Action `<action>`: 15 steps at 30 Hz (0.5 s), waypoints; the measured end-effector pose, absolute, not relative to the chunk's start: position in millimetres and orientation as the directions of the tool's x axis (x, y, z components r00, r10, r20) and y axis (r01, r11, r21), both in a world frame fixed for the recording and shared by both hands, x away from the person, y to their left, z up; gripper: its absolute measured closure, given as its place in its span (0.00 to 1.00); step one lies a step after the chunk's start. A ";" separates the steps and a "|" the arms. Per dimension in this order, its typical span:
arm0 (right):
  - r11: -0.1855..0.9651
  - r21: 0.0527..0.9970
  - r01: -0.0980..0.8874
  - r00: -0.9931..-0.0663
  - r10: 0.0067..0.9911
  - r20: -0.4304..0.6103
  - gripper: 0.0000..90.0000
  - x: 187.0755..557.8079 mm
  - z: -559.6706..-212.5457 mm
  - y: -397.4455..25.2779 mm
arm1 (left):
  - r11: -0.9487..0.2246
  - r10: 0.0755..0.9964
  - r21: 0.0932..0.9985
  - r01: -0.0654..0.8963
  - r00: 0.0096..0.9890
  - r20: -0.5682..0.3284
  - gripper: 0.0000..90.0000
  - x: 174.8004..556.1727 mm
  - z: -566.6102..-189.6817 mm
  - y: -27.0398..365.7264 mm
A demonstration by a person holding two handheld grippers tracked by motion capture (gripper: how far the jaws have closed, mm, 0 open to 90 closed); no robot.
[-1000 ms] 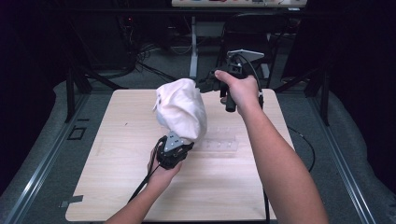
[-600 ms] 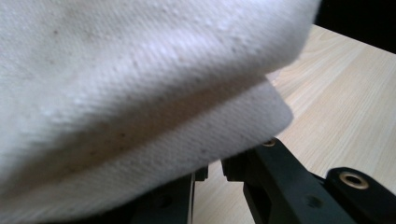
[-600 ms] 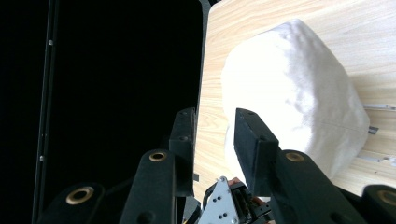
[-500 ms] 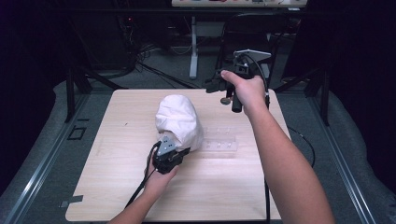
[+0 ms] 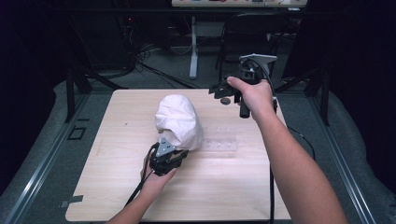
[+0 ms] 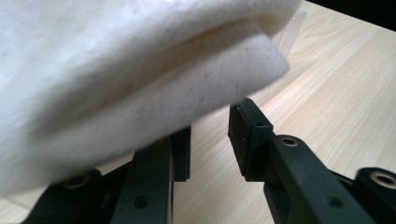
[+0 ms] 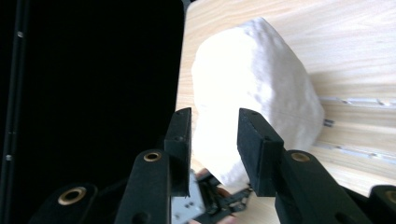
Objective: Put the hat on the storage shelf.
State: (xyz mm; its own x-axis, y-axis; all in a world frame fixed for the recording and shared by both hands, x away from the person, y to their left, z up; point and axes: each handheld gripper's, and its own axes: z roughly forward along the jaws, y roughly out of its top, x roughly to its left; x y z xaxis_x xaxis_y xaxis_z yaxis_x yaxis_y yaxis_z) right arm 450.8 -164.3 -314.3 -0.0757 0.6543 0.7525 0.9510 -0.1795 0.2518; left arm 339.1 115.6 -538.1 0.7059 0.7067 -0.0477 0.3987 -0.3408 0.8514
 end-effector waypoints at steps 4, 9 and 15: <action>-0.165 0.258 0.952 -0.083 0.672 0.736 0.72 444.0 -319.5 -167.5 | -0.338 0.710 0.848 0.409 0.702 -0.055 0.71 336.3 -538.4 125.3; -0.140 0.271 0.952 -0.095 0.706 0.701 0.69 433.3 -327.6 -173.9 | -0.337 0.718 0.838 0.430 0.693 -0.066 0.66 330.6 -540.3 140.6; -0.106 0.299 0.948 -0.123 0.746 0.655 0.67 415.3 -343.3 -184.7 | -0.334 0.728 0.827 0.452 0.681 -0.078 0.62 326.3 -543.9 158.3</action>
State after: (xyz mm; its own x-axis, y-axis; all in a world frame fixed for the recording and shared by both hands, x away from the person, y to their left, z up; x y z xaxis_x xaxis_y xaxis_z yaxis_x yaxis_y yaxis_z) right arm 415.3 -184.7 -343.3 -0.1232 0.7456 0.6549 0.9483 -0.1059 0.2991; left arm 326.3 158.3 -543.9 0.6807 0.7283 -0.0785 0.4522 -0.3336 0.8272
